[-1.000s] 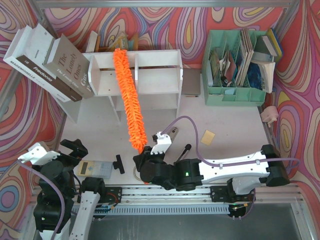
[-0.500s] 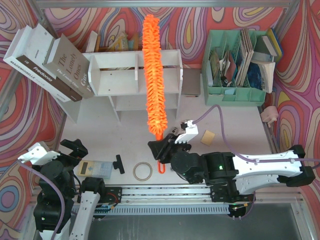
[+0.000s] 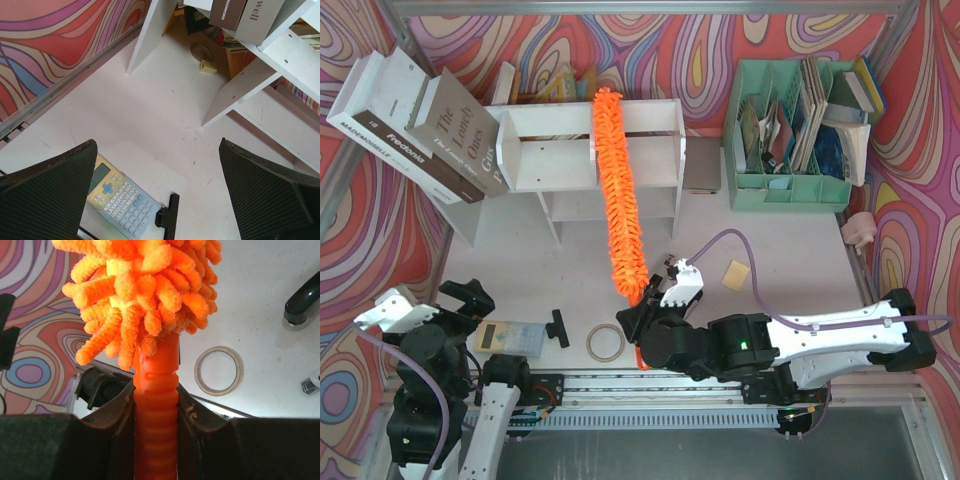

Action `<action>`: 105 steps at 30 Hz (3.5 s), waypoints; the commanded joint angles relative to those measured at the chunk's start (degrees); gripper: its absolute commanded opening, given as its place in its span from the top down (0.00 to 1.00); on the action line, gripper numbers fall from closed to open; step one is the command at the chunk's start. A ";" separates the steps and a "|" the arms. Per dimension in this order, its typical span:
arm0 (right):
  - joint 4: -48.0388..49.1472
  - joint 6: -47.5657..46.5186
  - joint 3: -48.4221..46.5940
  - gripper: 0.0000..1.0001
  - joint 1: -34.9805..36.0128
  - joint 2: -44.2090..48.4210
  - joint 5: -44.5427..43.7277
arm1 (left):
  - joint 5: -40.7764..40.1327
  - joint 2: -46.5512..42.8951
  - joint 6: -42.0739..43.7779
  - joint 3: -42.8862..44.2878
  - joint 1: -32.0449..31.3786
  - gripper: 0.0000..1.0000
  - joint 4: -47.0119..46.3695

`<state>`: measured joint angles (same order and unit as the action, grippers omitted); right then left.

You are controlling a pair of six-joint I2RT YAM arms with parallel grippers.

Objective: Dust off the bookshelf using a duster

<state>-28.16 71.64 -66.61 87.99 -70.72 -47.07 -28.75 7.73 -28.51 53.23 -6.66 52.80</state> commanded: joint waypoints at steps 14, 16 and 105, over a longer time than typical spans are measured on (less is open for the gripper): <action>0.65 8.16 1.39 1.00 0.17 -6.25 2.94 | -0.46 -1.40 -0.14 -0.43 -0.11 0.02 0.38; -2.83 11.02 0.85 1.00 0.16 -6.23 1.45 | -0.43 -1.35 -0.14 -0.47 -0.11 0.02 0.38; -17.00 21.22 1.72 1.00 0.04 -1.97 -7.94 | -0.55 -0.71 -0.14 -0.50 -0.11 0.02 0.28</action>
<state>-37.45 85.36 -65.01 87.90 -74.56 -48.75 -28.75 7.18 -28.51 53.23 -6.66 52.82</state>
